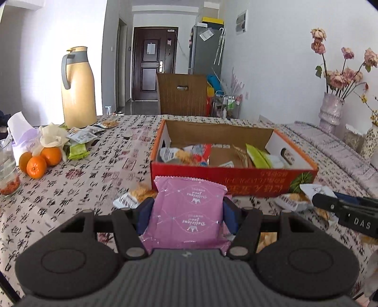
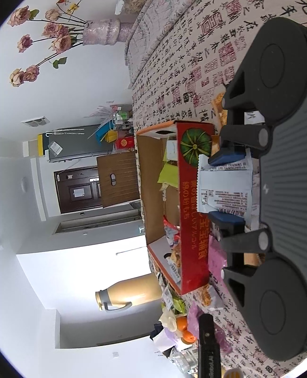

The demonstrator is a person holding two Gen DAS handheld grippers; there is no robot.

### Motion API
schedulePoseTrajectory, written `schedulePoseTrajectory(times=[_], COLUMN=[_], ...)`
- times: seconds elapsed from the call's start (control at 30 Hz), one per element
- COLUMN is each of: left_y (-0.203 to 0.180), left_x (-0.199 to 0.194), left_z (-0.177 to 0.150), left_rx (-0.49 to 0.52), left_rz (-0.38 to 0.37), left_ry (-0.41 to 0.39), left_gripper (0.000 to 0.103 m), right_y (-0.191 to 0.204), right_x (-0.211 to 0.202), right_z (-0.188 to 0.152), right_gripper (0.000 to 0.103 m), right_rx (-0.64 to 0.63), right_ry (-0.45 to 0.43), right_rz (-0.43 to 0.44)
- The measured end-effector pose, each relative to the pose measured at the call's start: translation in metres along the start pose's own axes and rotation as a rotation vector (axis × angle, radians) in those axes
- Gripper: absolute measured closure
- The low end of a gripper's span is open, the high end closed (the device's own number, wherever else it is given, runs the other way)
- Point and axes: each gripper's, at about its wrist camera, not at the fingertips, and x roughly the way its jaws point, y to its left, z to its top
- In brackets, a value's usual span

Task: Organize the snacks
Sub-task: 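Carry both packets into the cardboard box and open both tools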

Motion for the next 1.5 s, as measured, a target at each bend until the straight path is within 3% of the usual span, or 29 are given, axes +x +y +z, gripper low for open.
schedulePoseTrajectory(times=[0.63,0.97,1.23,1.5], left_y=[-0.034,-0.034,-0.020,-0.014], left_x=[0.054,0.102,0.142,0.153], left_z=[0.072,0.104,0.097,0.087], left_rx=[0.030,0.005,-0.035,-0.038], left_rz=[-0.060,-0.024,0.025,0.022], left_ry=[-0.104,-0.112,-0.059,-0.024], left_gripper=[0.041,0.041,0.041,0.041], right_y=[0.005,0.011,0.006,0.006], right_x=[0.058,0.106,0.142,0.153], right_z=[0.072,0.099,0.087,0.078], right_gripper=[0.062,0.062,0.062,0.060], right_rx=[-0.020,-0.021,-0.014,-0.026], right_ry=[-0.106,-0.114,-0.051,0.000], right_rz=[0.023,0.016,-0.003,-0.012])
